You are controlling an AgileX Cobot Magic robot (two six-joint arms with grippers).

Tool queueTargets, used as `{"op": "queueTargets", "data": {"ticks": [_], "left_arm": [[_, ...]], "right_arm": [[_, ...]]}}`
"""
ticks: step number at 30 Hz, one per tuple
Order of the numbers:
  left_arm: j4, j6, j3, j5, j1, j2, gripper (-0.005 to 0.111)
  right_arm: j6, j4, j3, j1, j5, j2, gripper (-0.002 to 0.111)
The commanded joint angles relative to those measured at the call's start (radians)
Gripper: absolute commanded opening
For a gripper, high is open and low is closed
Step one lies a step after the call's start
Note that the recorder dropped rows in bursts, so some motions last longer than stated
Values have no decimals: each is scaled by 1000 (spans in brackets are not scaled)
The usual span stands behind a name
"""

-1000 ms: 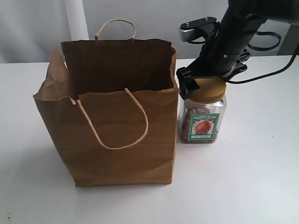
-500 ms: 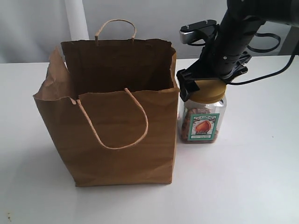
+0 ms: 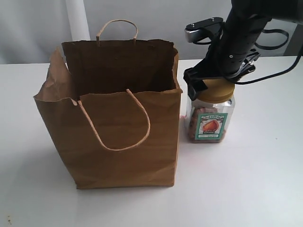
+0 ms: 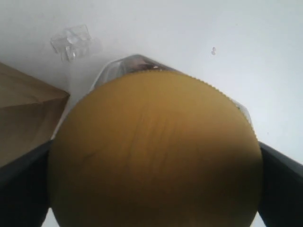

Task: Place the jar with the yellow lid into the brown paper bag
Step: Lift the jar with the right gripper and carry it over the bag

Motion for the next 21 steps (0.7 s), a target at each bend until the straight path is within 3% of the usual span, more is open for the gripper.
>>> {"op": "queueTargets", "data": {"ticks": [1,14,21], "left_arm": [[-4,-4,-2,-8,-3,3,1],[-4,-4,-2,-8,-3,3,1],[-4,-4,-2,-8,-3,3,1]], "right_arm": [[3,-80,-4,2,2,-83,0],[1,-234,-4,2,-31,-415,0],[5,-204,-4,2,-118,-559,0]]}}
